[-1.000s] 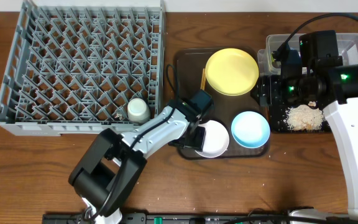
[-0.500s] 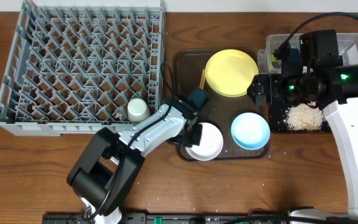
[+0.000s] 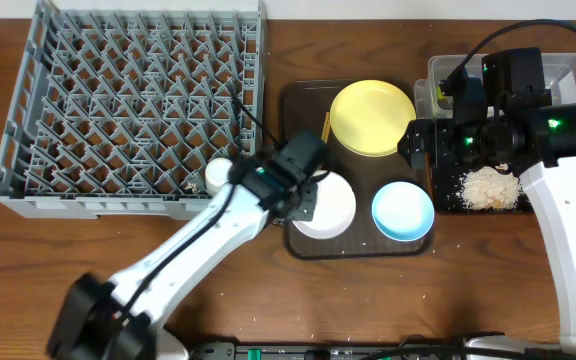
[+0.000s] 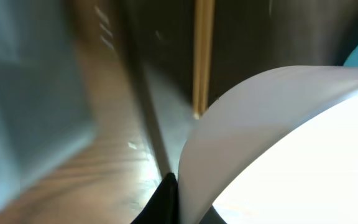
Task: Sort waste into correct bins and load items into the dishwasher
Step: 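Reach the left gripper to the white bowl and grasp its rim, then carry the white bowl with the left gripper into the dish rack, then open the left gripper and move it to the light-blue bowl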
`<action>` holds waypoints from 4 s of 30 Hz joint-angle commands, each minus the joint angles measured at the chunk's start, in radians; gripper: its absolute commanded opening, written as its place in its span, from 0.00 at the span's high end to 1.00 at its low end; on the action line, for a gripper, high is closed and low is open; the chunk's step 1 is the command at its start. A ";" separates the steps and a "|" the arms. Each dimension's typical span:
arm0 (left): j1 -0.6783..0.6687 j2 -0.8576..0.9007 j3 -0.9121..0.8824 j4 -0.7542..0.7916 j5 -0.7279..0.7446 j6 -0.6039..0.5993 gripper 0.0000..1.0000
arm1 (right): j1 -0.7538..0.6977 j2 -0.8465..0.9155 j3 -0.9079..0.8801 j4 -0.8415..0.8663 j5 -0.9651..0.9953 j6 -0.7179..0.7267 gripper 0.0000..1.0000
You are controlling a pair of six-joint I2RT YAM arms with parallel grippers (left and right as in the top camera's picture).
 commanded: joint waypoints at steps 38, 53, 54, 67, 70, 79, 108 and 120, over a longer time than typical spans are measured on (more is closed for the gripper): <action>0.384 0.238 0.275 0.390 -1.048 0.529 0.93 | -0.018 0.003 0.005 -0.001 0.004 0.000 0.01; 0.380 0.605 0.275 1.373 -1.051 1.141 0.93 | -0.018 0.003 0.005 -0.001 0.004 0.000 0.01; 0.380 0.618 0.275 1.401 -1.051 1.160 0.93 | -0.018 0.003 0.005 -0.001 0.004 0.000 0.01; 0.365 0.653 0.275 1.428 -0.984 1.162 0.93 | -0.018 0.003 0.005 -0.001 0.004 0.000 0.01; 0.354 0.653 0.274 1.415 -0.984 1.161 0.92 | -0.018 0.003 0.005 -0.001 0.004 0.000 0.01; 0.301 0.653 0.273 1.416 -1.066 1.151 0.62 | -0.018 0.003 0.005 -0.001 0.004 0.000 0.01; 0.197 0.521 0.273 1.022 -0.895 0.753 0.17 | -0.018 0.003 0.005 0.000 0.004 0.000 0.01; 0.295 0.087 0.272 0.371 -0.034 0.132 0.19 | -0.017 0.003 0.005 -0.001 0.003 0.000 0.01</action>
